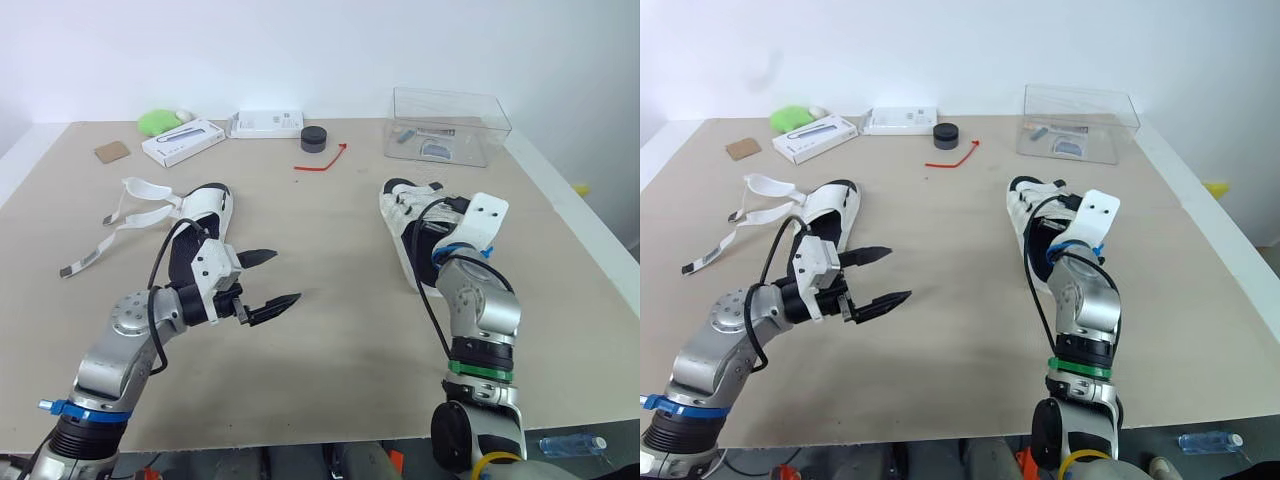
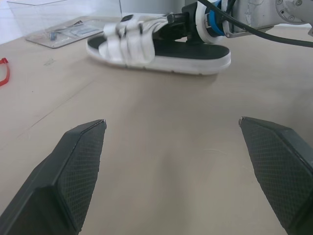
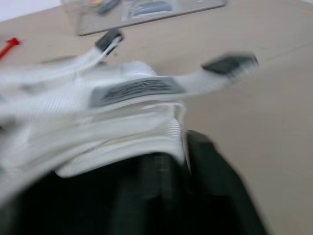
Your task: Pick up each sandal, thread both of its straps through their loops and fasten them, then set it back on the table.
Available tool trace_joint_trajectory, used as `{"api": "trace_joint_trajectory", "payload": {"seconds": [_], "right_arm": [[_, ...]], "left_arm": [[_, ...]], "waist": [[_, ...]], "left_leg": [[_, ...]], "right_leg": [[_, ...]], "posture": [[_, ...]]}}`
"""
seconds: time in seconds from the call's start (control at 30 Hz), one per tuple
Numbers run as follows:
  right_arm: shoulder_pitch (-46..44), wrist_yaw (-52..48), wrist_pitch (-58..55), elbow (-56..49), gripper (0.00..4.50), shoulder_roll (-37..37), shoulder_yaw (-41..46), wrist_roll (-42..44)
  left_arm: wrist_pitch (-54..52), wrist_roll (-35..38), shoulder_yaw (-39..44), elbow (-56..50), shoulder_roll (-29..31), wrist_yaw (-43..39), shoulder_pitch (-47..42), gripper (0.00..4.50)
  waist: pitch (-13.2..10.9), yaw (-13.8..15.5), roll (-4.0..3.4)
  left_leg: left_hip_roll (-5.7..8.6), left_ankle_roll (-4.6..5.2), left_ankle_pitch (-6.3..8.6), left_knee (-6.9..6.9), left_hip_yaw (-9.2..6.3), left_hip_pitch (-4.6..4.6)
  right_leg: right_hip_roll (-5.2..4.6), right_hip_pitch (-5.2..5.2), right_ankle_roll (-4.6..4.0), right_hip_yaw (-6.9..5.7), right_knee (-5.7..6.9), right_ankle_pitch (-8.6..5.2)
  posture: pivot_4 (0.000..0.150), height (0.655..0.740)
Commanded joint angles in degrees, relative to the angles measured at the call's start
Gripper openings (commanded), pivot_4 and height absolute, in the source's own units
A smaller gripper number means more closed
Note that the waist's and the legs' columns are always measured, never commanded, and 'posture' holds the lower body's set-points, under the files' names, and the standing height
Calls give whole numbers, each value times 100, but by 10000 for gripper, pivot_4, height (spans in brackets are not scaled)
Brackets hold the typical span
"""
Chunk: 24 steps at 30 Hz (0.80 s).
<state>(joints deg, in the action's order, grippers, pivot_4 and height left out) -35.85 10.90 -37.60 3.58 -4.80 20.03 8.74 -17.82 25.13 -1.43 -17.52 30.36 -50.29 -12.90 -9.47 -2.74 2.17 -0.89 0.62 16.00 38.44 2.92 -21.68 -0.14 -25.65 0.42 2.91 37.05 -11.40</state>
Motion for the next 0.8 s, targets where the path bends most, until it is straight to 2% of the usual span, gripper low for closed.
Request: {"api": "trace_joint_trajectory", "payload": {"seconds": [0.03, 0.17, 0.47, 0.63, 0.7, 0.8], "right_arm": [[31, -381, 157, -340, 25425, -271, -279, 13], [211, -806, 47, -596, 44783, -581, -512, 24], [1154, -2733, -526, -1767, 44783, -1816, -1153, 594], [1428, -5152, 1155, -1730, 44783, -2898, -1776, 824], [1256, -6113, 1779, -1559, 44783, -3019, -1937, 1103], [618, -7138, 1794, -1254, 44783, -2842, -2116, 1750]], "left_arm": [[99, 8, 48, -194, 20, 22, 36, 45000], [92, 1, 47, -217, 39, 17, 86, 45000], [120, -45, 79, -130, 114, -35, 137, 45000], [132, -67, 140, 19, 142, -7, 101, 45000], [24, -41, 219, 93, 130, 121, 79, 45000], [-81, -153, 325, 245, 74, 478, 55, 45000]], "waist": [[0, 0, 0], [0, 0, 0], [0, 13, 1], [0, 0, 2], [-2, -3, 6], [-6, -7, 10]], "left_leg": [[0, 0, 0, 0, 1, 0], [0, 0, 0, 0, 2, 0], [1, 1, 1, 1, -1, 1], [5, 4, 2, 3, 2, 12], [1, 7, 4, 3, 6, 31], [-12, 7, 4, 7, 5, 42]], "right_leg": [[0, 0, 0, 0, 0, 0], [-1, 0, 1, 2, -1, 0], [0, 3, 5, -4, -3, -3], [8, 13, 47, -4, -5, -28], [22, 27, 49, -5, -6, -29], [37, 34, 40, -4, -5, -24]], "posture": [[1500, 7400], [1500, 7400], [1500, 7400], [1500, 7400], [1500, 7400], [1500, 7400]]}}
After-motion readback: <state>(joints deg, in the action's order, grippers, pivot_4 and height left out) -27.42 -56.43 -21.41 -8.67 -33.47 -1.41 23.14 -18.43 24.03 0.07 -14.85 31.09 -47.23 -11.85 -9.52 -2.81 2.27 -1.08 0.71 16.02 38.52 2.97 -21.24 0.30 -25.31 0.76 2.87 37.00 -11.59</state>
